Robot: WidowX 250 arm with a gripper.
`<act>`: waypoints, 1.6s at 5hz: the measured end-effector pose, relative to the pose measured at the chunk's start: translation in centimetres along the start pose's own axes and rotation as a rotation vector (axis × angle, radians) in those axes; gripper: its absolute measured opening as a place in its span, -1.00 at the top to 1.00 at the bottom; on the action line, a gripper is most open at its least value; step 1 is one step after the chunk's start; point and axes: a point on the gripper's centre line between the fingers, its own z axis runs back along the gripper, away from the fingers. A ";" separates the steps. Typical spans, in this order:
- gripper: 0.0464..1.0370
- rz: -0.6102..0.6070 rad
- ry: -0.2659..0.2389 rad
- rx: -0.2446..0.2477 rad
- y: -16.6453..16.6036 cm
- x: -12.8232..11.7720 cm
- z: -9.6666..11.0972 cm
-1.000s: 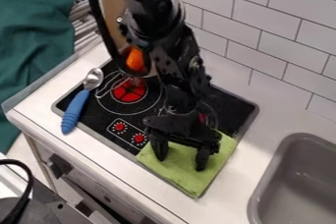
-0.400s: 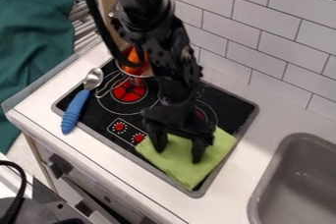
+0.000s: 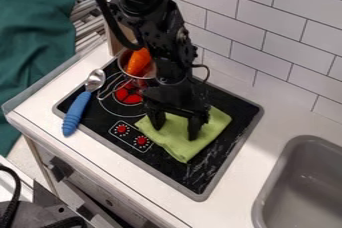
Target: Move the green towel to the left burner
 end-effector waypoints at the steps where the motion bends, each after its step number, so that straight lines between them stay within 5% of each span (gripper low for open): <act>1: -0.93 0.029 -0.012 0.013 2.8 0.7 -0.1; 3: -0.93 0.093 -0.014 0.040 7.7 0.2 0.2; 6: -0.92 0.053 0.015 0.067 8.3 -2.0 1.2; 7: -0.92 0.018 0.001 0.073 6.3 -3.0 2.9; 8: -0.92 0.010 -0.092 0.054 4.9 -2.0 6.1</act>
